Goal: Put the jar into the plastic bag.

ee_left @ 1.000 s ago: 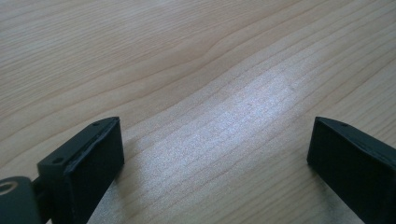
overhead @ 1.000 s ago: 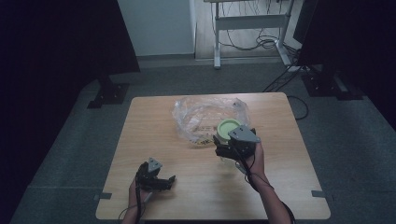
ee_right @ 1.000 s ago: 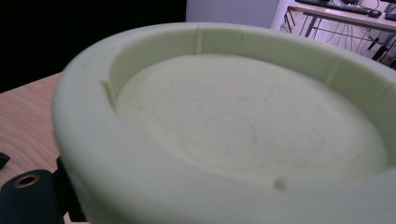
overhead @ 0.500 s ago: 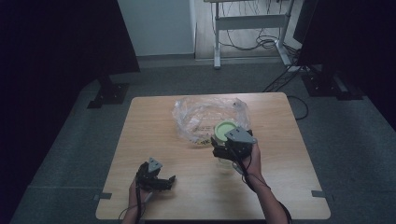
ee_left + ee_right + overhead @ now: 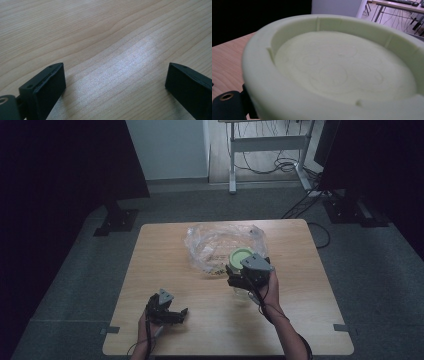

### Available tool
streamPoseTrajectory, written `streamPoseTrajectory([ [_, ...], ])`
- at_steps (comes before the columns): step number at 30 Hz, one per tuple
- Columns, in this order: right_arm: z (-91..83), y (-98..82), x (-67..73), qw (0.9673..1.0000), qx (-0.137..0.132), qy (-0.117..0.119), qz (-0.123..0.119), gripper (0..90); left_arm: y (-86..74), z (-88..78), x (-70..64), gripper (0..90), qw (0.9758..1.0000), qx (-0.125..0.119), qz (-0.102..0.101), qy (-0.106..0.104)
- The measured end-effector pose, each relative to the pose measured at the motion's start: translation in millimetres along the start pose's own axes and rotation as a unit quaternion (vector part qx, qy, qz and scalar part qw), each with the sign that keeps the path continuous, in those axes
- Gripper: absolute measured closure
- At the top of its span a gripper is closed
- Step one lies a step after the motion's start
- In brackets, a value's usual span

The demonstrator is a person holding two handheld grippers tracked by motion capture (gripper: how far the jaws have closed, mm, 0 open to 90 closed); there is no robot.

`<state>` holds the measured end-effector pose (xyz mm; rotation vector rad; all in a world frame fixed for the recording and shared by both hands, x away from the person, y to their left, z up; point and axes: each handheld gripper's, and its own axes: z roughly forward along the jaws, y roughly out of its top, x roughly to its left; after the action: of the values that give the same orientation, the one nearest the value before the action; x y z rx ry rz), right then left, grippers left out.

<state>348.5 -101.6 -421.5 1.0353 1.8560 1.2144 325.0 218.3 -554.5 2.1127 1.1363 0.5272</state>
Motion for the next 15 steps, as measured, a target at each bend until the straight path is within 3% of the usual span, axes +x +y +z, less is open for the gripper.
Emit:
streamPoseTrajectory([
  [15, 14.1, 17.4, -5.8, 1.0, -0.007, -0.004, 0.003, 9.5, 0.0, 0.0, 0.1, 2.6, 1.0, 0.0, 0.0, 0.0],
])
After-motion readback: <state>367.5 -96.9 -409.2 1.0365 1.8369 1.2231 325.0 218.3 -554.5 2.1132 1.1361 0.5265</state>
